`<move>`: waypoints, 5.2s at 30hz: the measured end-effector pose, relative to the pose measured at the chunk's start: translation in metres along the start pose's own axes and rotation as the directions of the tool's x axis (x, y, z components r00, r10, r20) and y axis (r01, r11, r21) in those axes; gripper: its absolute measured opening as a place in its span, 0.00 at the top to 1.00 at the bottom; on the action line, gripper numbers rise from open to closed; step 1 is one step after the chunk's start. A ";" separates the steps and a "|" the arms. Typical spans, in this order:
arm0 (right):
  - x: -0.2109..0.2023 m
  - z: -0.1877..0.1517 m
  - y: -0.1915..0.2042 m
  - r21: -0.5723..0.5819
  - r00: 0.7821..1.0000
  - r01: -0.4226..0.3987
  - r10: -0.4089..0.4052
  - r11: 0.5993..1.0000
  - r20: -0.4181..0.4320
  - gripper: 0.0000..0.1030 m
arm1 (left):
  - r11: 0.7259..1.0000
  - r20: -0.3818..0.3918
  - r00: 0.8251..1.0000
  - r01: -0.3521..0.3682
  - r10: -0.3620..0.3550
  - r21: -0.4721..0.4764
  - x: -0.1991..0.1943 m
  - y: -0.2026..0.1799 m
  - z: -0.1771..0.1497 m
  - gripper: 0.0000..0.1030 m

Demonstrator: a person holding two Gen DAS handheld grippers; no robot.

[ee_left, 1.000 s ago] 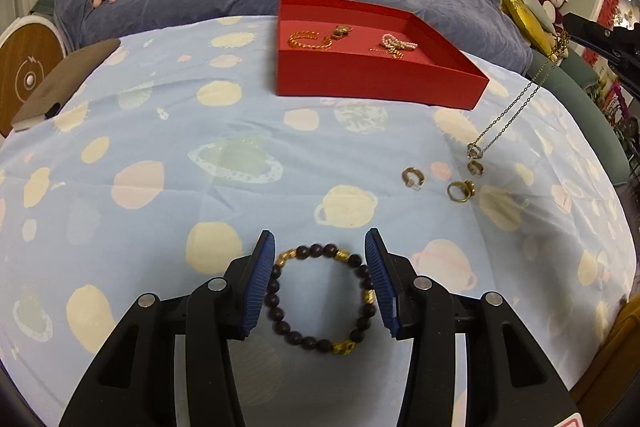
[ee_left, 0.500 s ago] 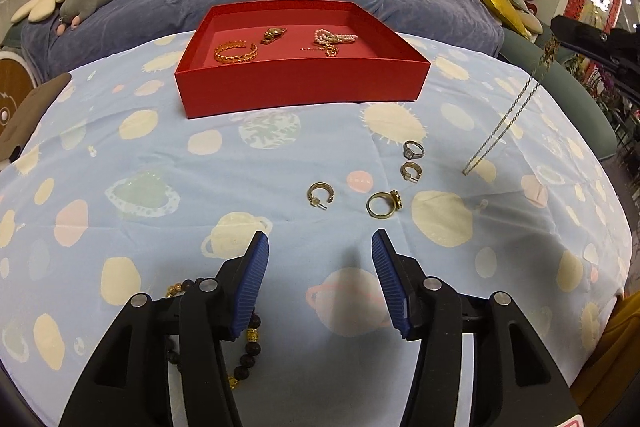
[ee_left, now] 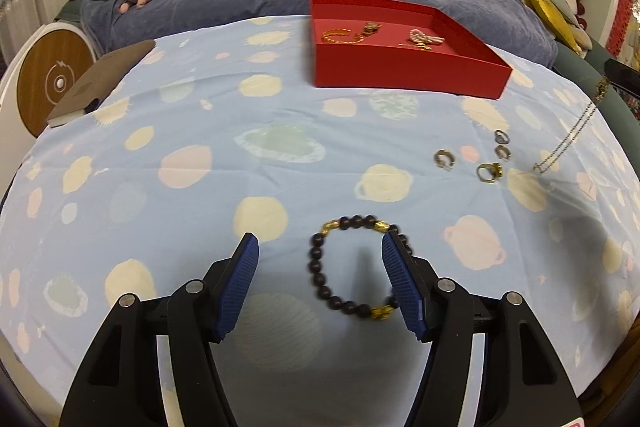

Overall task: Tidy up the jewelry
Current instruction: 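Grasp the black-bead bracelet with the left tool while the right tool holds the chain, then carry bracelet and chain into the red box and open both tools, then grasp the gold ring with the red stone using the right tool, then grasp the silver diamond ring with the left tool while the right tool holds its ring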

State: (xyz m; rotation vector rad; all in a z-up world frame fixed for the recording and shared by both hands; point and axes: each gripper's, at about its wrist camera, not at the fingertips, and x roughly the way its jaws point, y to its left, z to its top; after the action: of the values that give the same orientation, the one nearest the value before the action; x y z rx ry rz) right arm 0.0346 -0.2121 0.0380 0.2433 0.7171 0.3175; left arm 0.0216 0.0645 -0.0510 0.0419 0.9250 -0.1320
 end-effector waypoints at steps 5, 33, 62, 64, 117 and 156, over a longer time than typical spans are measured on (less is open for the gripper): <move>0.008 -0.003 0.014 -0.017 1.000 -0.017 0.017 1.000 -0.018 0.97 | 0.999 -0.017 0.999 -0.027 0.027 0.022 0.012 0.006 -0.010 0.46; -0.005 0.087 0.027 -0.010 0.992 -0.064 0.065 0.998 0.112 0.97 | 0.963 0.206 0.943 0.269 -0.260 -0.019 -0.064 -0.042 0.141 0.95; 0.115 0.123 -0.006 -0.024 0.997 0.078 -0.078 0.997 -0.008 0.66 | 0.999 0.160 0.987 -0.002 0.007 -0.036 0.060 -0.057 0.228 0.40; 0.108 0.122 -0.005 -0.018 0.997 0.079 -0.079 0.997 -0.003 0.66 | 0.999 0.169 0.986 0.001 0.004 -0.033 0.054 -0.060 0.227 0.39; 0.076 -0.048 -0.011 -0.090 0.971 0.096 -0.113 0.991 -0.208 0.78 | 0.988 -0.026 0.994 0.104 -0.102 0.113 0.043 -0.083 0.058 0.25; 0.049 -0.036 -0.053 0.000 0.977 0.130 -0.128 0.991 -0.168 0.78 | 0.958 0.000 0.985 0.168 -0.173 0.230 0.081 -0.168 0.086 0.84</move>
State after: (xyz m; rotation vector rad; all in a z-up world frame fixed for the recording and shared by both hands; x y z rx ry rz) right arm 0.0553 -0.2389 -0.0346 0.1810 0.8970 0.2111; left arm 0.1163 -0.1173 -0.0608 0.1751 0.8892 -0.3992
